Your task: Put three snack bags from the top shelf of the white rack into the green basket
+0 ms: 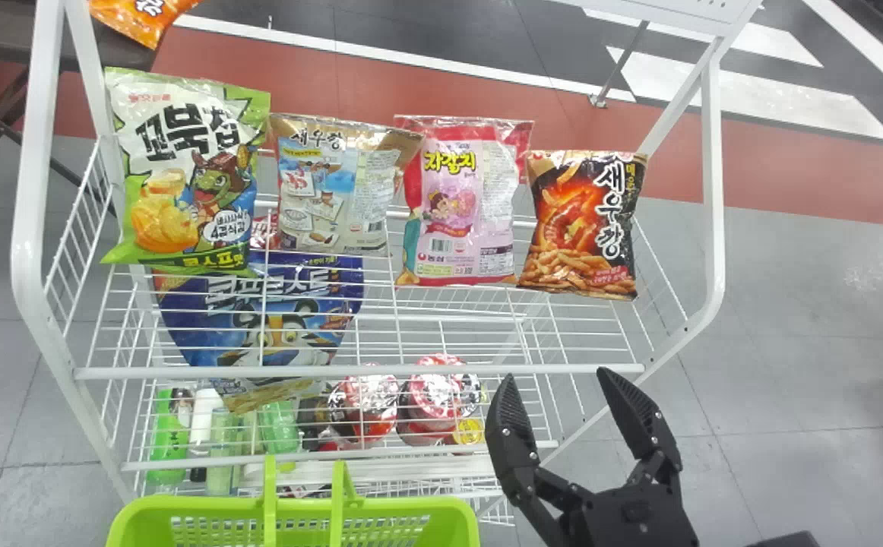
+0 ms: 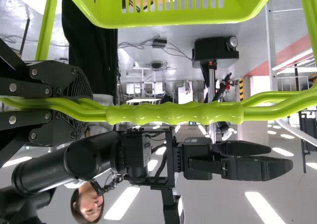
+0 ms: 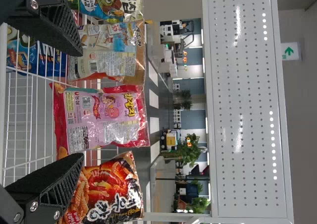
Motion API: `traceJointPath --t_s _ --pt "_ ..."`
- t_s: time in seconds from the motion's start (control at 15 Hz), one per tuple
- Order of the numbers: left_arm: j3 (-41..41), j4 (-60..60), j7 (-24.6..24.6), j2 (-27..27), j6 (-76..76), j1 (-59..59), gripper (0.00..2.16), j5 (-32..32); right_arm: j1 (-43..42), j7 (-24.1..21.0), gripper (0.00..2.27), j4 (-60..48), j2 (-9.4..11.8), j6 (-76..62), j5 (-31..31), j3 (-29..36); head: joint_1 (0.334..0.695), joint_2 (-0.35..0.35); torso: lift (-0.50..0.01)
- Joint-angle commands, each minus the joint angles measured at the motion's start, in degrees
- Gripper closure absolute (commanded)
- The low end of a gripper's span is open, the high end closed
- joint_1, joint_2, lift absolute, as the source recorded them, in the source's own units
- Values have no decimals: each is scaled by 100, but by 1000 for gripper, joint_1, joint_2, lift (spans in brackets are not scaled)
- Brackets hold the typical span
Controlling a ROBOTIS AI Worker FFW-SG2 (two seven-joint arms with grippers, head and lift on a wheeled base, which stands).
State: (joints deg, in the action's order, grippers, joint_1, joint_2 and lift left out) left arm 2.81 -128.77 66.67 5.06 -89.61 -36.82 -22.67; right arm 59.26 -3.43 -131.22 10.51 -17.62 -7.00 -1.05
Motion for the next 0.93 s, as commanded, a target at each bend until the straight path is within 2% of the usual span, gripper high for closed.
traceJointPath --t_s 0.0,0.53,0.6,0.87 --pt "0 -8 4 4 -42 0 2145 0 15 0 90 0 4 0 -3 0 695 -350 0" --pt "9 -8 40 4 -42 -53 2145 0 33 9 90 -97 4 0 15 -44 695 -350 0" --pt "26 -8 57 4 -42 -62 2145 0 -11 132 90 -132 4 88 6 -53 695 -350 0" --pt "44 -34 110 4 -42 -97 2145 9 -811 395 90 -765 -14 2144 -47 -334 695 -350 0"
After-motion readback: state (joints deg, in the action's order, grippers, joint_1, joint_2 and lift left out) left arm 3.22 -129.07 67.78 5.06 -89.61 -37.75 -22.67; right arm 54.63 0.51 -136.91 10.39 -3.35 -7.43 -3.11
